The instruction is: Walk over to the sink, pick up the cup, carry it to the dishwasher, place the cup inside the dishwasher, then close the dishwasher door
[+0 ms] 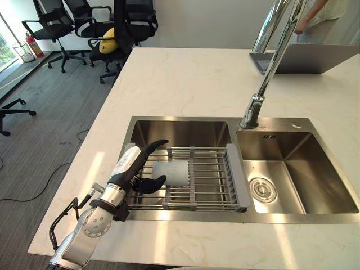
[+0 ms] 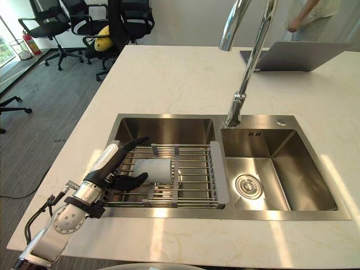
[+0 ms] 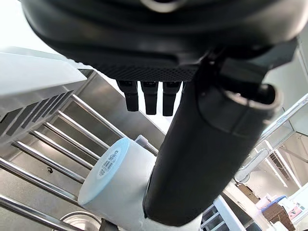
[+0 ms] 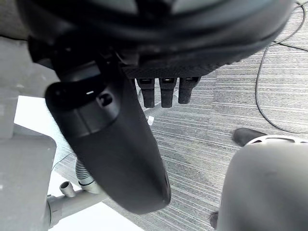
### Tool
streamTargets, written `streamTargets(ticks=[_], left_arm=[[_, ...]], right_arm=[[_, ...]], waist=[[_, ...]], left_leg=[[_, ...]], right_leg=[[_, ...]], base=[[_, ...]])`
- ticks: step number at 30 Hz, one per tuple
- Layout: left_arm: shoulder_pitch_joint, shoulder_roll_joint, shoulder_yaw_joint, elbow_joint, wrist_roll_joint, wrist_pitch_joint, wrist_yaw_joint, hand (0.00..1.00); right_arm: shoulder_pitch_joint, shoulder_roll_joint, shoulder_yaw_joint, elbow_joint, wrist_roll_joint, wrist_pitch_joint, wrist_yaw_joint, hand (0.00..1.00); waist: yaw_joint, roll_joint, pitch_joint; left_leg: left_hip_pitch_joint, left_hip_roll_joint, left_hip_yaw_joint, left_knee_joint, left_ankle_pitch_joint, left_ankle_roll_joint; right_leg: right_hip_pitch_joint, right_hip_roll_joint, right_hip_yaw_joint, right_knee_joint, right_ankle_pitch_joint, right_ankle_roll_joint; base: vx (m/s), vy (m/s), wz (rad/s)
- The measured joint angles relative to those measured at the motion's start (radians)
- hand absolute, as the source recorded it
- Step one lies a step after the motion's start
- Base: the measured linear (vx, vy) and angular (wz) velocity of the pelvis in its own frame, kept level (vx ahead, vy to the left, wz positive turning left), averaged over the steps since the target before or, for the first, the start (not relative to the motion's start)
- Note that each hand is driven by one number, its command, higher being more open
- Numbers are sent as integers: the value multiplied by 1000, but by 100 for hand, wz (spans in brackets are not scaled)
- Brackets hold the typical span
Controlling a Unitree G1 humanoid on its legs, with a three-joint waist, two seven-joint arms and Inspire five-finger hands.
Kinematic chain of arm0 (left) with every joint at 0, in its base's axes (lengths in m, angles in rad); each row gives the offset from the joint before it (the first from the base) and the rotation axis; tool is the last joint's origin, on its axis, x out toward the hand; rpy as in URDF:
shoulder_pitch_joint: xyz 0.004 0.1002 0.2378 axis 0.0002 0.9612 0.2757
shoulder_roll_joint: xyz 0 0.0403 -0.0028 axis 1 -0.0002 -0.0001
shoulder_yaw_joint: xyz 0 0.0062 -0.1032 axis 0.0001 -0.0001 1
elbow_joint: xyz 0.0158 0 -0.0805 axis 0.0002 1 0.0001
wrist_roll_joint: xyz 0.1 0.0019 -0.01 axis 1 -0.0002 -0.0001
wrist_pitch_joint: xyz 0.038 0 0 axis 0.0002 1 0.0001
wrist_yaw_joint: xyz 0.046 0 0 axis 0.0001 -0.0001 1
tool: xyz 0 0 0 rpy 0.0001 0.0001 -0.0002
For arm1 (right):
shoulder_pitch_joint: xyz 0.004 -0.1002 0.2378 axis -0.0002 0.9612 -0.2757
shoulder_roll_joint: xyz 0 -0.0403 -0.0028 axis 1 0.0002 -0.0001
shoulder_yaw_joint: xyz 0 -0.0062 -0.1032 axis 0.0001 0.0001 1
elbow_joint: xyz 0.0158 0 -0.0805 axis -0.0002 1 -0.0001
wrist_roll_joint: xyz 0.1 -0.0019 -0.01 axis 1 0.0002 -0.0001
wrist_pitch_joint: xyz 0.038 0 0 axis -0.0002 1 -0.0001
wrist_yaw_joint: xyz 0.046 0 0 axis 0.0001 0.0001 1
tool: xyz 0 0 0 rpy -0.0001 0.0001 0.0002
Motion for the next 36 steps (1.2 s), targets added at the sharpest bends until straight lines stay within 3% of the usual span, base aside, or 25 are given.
streamTargets(ticks=[17,30,31,36], left_arm=[[21,-3,-64,0,140,1,-24,90],[-37,-156,-73,48,288,92,7,90],[-41,-162,-73,48,297,94,7,30],[-60,-204,-72,49,345,123,8,30]], right_arm=[[0,-3,10,2,-6,1,1,90],[-1,0,-3,0,-5,18,15,90],[-1,0,-3,0,-5,18,15,90],[-2,2,-5,-1,-4,26,18,90]], waist=[[-1,-4,0],[-5,-5,-1],[-5,-5,-1],[-9,-5,-1]], left_leg=[[2,0,0,0,0,0],[-22,1,5,0,-2,-3],[-22,1,6,0,-2,-3],[-22,4,14,0,-4,-6]], right_leg=[[2,0,0,1,0,0],[-25,1,8,0,0,0],[-25,1,9,0,0,0],[-30,4,18,-1,1,-1]], base=[[-7,-1,0],[0,-1,-1],[1,-7,-6],[-13,-8,-5]])
